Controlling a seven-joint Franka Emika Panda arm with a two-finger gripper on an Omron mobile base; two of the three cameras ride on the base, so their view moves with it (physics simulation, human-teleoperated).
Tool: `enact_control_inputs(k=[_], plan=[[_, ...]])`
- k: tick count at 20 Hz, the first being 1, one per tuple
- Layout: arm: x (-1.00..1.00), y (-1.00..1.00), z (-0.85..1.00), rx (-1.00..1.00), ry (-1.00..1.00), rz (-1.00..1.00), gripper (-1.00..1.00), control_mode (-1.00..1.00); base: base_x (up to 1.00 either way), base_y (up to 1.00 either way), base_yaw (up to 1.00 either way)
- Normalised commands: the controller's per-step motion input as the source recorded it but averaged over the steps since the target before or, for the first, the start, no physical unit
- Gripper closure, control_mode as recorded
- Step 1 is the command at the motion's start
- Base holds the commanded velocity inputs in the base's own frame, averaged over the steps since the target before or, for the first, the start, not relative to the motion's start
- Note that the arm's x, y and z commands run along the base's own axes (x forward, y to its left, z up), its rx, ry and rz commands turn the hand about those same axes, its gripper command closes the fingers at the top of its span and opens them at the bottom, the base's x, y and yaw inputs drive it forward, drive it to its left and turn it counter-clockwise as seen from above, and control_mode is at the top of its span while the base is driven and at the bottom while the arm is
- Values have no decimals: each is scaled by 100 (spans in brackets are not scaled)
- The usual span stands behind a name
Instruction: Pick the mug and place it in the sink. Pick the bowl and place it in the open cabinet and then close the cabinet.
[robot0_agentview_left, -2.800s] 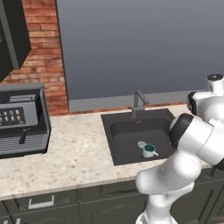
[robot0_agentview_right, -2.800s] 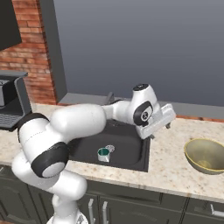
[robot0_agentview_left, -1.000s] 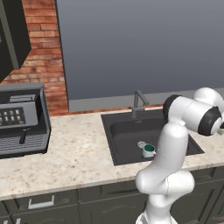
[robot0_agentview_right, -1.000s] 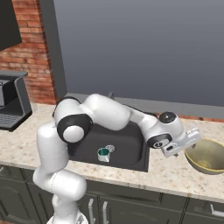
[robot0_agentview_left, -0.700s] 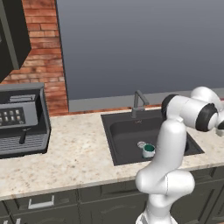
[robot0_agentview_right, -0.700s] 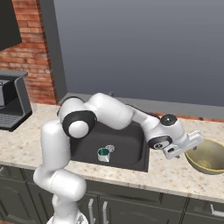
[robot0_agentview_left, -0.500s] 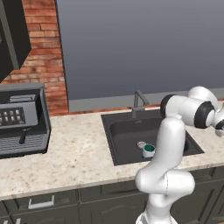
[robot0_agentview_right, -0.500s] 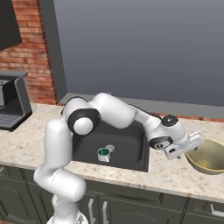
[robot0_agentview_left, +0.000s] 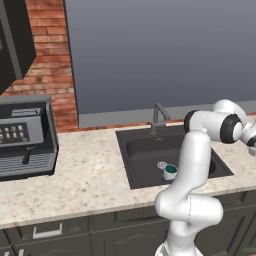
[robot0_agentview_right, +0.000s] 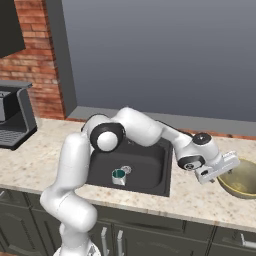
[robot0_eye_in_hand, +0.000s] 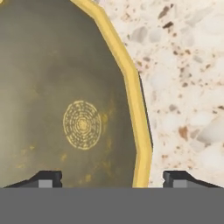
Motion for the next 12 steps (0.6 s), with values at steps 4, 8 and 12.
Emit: enact_control_inputs(k=[4,8,12], plan=[[-11,0,-4,0,1,0,100,-100,0,0,0],[-23,0,0,0,0,0,100,-100,0,0,0],[-24,5,0,0,0,1,100,-100,0,0,0]])
